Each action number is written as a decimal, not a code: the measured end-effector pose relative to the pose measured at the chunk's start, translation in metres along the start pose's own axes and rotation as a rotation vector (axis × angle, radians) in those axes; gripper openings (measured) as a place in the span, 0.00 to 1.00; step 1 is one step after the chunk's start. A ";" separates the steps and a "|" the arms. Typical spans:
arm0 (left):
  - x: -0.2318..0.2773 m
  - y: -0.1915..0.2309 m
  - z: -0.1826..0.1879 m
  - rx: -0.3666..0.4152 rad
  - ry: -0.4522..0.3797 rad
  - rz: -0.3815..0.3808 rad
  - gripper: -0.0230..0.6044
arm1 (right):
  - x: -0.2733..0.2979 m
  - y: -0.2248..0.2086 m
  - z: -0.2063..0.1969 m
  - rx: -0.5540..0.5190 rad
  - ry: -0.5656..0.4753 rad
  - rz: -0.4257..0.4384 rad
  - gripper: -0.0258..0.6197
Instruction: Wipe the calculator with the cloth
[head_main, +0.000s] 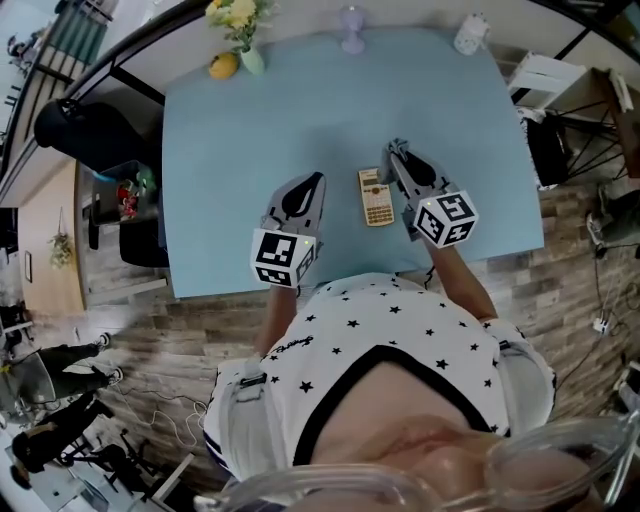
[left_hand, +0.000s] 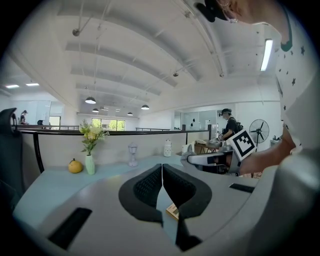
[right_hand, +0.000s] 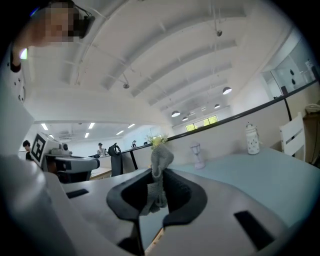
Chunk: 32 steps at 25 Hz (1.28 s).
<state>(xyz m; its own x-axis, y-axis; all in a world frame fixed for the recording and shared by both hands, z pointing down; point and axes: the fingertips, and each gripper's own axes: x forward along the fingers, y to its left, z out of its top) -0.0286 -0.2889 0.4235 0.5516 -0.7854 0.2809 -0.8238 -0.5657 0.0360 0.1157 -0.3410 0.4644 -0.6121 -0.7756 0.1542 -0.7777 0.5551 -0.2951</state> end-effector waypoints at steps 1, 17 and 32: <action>-0.001 0.001 0.000 -0.001 0.000 0.002 0.09 | -0.001 0.003 0.006 -0.002 -0.019 0.006 0.13; -0.003 0.004 -0.001 0.006 0.009 0.002 0.09 | -0.003 0.017 0.020 -0.024 -0.053 0.051 0.11; 0.001 0.007 -0.003 0.001 0.020 0.010 0.09 | 0.003 0.016 0.020 0.001 -0.050 0.066 0.11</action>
<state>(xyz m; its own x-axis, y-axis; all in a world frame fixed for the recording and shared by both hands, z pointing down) -0.0341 -0.2924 0.4273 0.5404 -0.7858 0.3007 -0.8293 -0.5579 0.0322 0.1044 -0.3406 0.4416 -0.6541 -0.7514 0.0873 -0.7358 0.6053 -0.3036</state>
